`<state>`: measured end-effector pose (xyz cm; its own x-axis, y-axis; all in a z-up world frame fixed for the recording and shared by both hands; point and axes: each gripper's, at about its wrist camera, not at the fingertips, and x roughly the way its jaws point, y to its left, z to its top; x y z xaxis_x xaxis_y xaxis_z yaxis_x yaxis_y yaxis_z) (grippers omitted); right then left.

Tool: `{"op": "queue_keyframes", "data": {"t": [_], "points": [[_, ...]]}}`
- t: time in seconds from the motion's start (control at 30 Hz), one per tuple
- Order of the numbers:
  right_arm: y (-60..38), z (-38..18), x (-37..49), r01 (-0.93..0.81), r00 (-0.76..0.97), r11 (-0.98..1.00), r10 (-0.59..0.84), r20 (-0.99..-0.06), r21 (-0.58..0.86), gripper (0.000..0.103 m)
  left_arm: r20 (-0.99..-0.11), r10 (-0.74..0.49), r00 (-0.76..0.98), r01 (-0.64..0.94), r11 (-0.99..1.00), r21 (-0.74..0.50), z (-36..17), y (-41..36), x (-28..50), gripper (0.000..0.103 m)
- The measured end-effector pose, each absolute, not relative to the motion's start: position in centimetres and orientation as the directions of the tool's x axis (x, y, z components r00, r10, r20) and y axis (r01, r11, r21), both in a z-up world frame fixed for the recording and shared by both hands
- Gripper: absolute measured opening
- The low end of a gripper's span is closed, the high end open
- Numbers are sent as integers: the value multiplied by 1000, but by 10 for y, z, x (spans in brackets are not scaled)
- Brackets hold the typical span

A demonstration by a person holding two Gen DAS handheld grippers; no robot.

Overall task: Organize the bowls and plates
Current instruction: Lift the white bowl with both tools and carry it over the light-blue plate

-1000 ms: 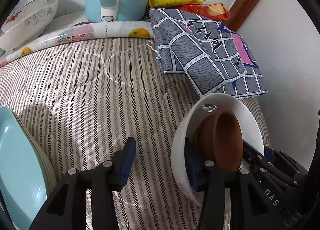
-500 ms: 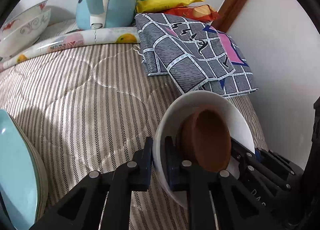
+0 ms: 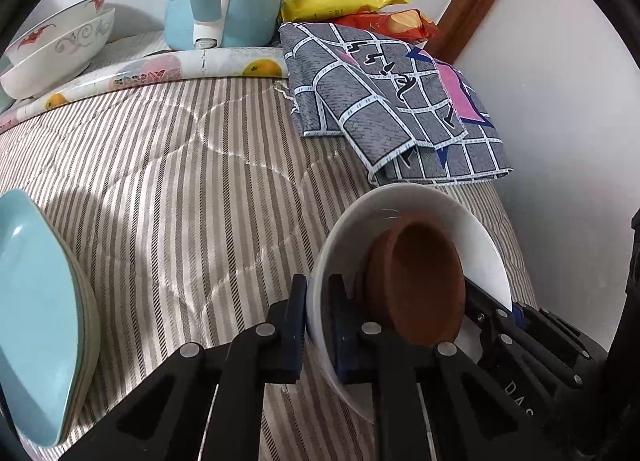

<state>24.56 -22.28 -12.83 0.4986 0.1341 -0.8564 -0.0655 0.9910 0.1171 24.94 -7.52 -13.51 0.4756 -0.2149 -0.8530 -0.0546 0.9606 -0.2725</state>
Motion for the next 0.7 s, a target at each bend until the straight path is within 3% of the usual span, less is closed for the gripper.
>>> {"op": "queue_keyframes", "data": {"t": [0.7], "points": [[-215,-124,204,-76,501,989,147,-853,126,9,-843,-209,495,-89,953,-288,-132,-63,207,11]]}}
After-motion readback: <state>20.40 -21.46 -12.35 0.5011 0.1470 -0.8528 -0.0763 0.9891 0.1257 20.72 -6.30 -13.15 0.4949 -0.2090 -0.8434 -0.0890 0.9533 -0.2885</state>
